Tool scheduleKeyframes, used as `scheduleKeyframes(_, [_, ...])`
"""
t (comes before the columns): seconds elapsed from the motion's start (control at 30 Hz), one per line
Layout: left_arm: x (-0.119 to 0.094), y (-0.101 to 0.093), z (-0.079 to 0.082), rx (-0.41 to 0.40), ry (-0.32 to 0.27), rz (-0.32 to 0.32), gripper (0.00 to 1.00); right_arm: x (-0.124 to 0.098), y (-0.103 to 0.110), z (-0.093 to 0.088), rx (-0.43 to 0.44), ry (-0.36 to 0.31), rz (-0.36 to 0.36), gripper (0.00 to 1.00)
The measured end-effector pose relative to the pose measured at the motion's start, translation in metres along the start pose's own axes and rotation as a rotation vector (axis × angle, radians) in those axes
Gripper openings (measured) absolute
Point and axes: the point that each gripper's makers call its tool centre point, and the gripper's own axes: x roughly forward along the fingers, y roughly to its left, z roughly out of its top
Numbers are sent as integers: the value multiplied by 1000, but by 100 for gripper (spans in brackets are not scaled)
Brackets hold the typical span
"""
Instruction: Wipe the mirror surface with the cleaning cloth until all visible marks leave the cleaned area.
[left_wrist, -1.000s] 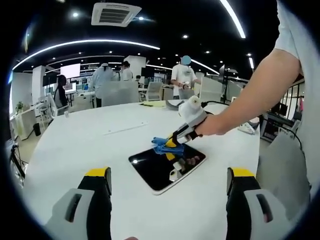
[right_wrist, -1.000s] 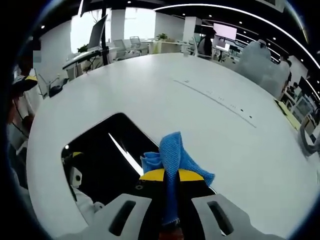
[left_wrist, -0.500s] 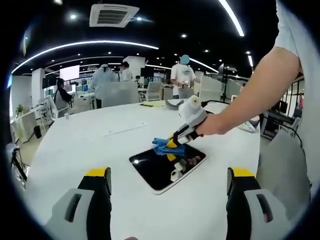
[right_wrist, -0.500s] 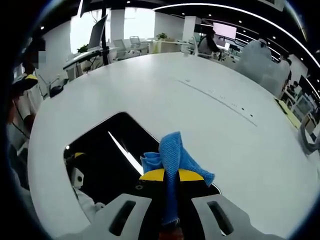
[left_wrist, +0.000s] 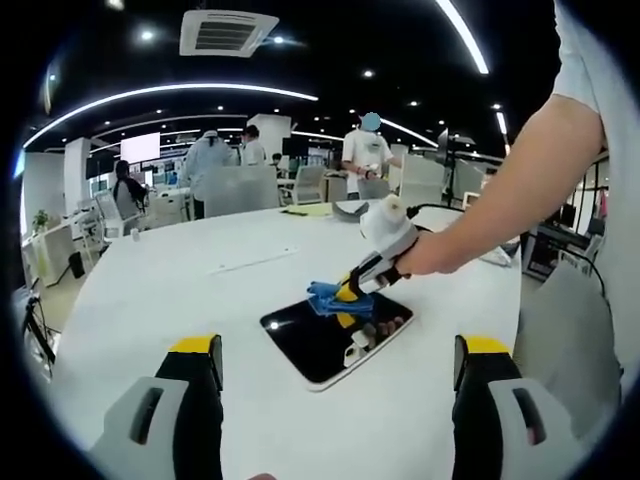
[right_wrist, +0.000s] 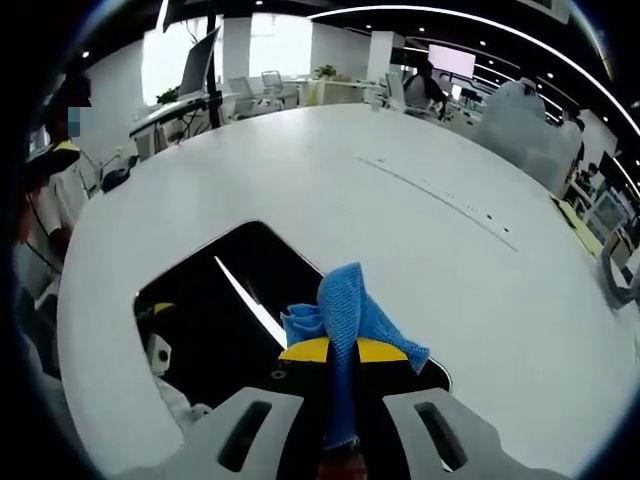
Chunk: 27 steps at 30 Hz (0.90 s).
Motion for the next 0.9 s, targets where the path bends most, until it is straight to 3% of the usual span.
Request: scheduleKeyframes(0.9, [0,-4,2,10,-10,-9,97,-8,18,-7,3,-15,6,3])
